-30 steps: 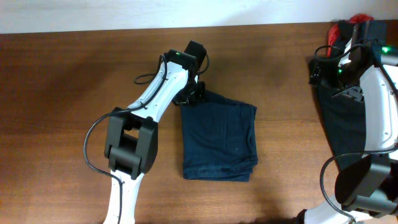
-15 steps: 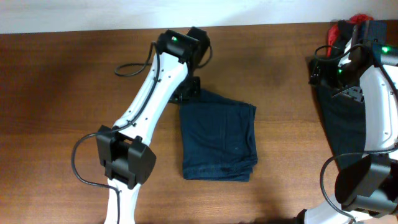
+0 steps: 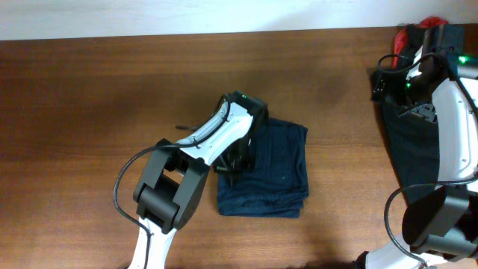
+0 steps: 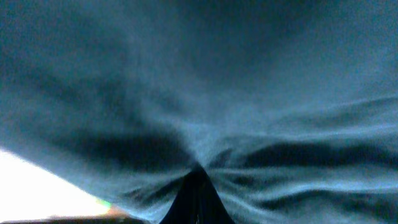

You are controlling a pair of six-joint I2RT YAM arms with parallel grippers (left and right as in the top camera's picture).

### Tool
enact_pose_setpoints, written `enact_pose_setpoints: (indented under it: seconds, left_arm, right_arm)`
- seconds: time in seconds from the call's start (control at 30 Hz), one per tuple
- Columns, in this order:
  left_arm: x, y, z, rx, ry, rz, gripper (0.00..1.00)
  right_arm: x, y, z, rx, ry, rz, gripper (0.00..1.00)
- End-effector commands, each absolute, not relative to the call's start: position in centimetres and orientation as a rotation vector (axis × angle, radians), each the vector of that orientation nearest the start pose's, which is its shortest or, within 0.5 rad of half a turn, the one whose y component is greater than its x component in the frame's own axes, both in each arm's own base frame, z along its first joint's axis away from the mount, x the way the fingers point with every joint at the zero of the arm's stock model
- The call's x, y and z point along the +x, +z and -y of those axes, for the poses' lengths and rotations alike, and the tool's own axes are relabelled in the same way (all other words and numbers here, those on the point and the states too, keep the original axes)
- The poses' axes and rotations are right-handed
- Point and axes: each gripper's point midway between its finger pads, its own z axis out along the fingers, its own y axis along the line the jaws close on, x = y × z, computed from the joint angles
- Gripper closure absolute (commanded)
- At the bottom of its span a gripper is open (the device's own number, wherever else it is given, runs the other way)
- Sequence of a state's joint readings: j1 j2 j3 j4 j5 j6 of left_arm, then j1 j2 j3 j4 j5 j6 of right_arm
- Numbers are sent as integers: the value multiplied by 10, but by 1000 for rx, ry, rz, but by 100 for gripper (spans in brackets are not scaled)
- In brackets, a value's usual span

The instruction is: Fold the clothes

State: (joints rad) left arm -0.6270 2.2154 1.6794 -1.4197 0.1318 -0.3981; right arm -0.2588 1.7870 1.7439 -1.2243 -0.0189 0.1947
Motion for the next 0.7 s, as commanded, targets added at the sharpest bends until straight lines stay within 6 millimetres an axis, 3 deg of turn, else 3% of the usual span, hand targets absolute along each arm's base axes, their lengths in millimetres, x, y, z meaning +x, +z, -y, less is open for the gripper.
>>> enact_pose_setpoints:
  seconds: [0.0,0.07,0.17,0.3,0.37,0.5,0.67]
  left_arm:
    - [232,4,197,258,202,-3577,99]
    - [228,3,194,206,230,-3591,100]
    - [228,23,195,190,206,-3568,99]
    - [236,96,200,207,6,-3402,99]
    - [230,111,203,242,-24,-3368,94]
    - [207,86,221,367,5,-3362,87]
    - [184,15,217,307,-29,-3377,83]
  right_arm:
    - [386,195,101,634,4,-2739,1]
    - [386,195,101,634,4,-2739,1]
    - [386,195,101,634,4,-2739,1]
    - [386,195,101,634,4,-2739,1]
    - [386,195,101,634,4,-2739,1]
    - [386,195,101,634,4,-2739,1]
    - [386,195,101,635,4,-2739,1]
